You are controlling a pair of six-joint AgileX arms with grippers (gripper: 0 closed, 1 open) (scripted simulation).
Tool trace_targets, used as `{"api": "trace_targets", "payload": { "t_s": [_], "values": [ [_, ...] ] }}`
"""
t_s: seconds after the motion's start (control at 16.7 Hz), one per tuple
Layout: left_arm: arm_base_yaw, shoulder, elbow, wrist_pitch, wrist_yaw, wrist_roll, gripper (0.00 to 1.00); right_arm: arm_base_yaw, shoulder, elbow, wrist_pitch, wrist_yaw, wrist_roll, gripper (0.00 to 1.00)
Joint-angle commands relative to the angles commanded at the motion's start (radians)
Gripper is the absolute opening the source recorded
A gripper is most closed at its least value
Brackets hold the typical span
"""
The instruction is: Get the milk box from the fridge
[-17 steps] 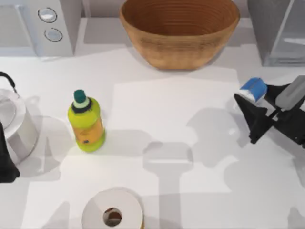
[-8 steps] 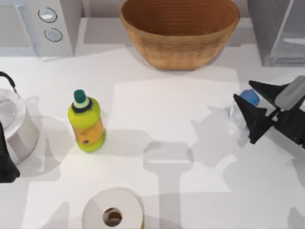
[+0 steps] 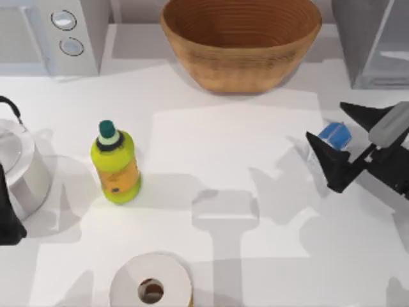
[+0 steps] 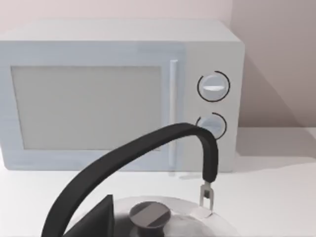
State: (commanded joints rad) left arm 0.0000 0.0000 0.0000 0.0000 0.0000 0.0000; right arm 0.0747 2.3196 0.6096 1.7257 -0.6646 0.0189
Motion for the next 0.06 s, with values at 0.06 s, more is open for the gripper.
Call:
{"api": "trace_targets", "payload": {
  "t_s": [0.06],
  "values": [
    [0.000,0.000,0.000,0.000,0.000,0.000,1.00,0.000,0.000,0.000,0.000,0.000,0.000,1.00]
  ]
}}
